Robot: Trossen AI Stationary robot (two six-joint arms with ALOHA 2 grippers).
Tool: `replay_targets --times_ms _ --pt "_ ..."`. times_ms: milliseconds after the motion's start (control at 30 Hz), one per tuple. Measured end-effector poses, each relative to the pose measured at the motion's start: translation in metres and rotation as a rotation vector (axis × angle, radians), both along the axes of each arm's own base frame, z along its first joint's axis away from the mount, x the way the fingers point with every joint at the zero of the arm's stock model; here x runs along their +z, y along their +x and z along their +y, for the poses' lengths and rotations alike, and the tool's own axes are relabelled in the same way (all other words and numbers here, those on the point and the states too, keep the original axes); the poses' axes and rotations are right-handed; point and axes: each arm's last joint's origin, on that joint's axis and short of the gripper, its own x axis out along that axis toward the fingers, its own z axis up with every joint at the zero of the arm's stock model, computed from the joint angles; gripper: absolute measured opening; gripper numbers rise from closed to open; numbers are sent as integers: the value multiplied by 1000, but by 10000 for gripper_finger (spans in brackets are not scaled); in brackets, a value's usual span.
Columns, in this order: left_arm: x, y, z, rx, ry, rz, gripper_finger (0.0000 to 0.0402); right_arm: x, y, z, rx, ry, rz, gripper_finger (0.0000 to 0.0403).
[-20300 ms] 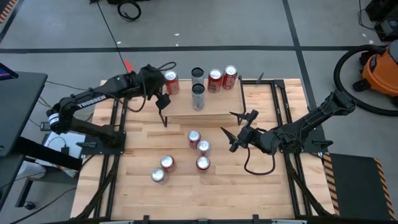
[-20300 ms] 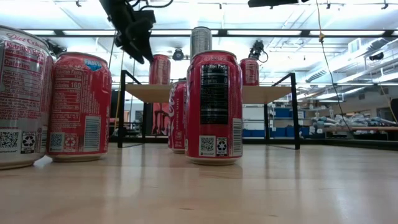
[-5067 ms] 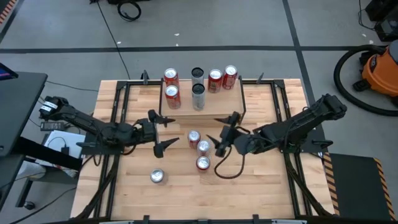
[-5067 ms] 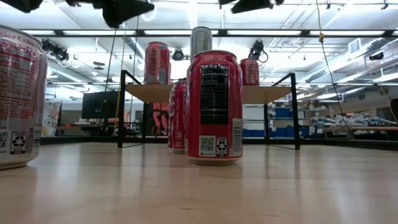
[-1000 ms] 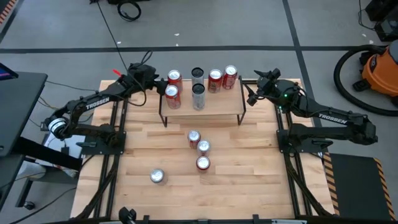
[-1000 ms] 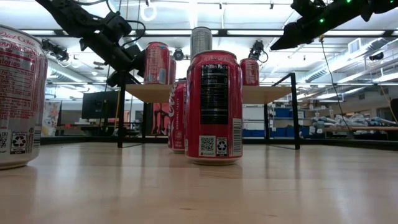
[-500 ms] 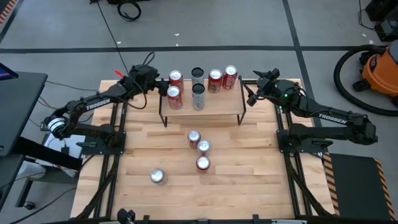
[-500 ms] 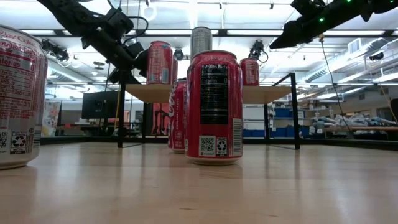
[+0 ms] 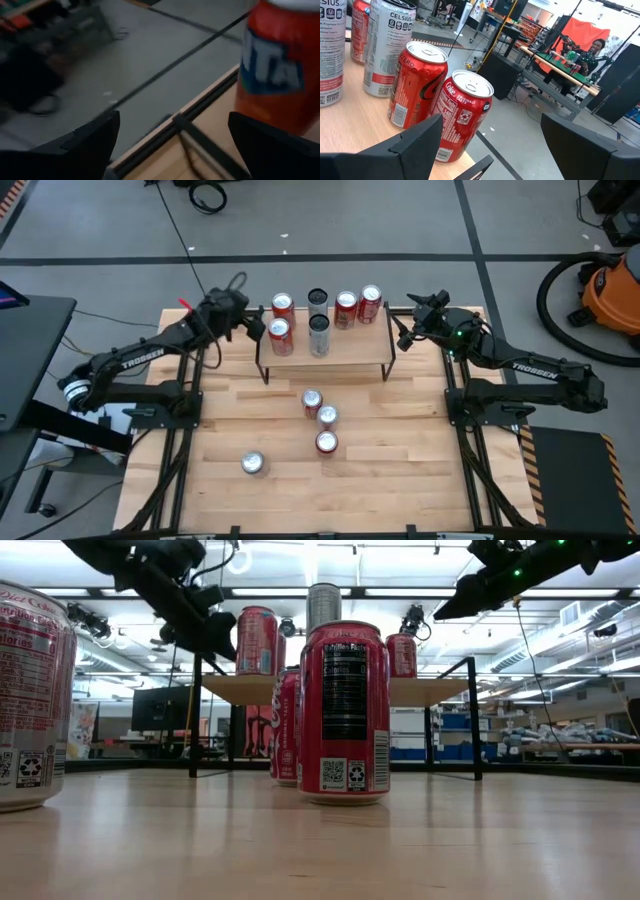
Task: Place canned beverage on shelf
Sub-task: Adjust the soda cans
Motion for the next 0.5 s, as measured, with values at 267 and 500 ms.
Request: replay_targets --times_ms 267,500 --pt "-3 18 -33 13 86 115 384 0 0 0 18 2 -2 347" --pt "-7 25 -43 -5 96 158 384 1 0 0 18 0 -7 347"
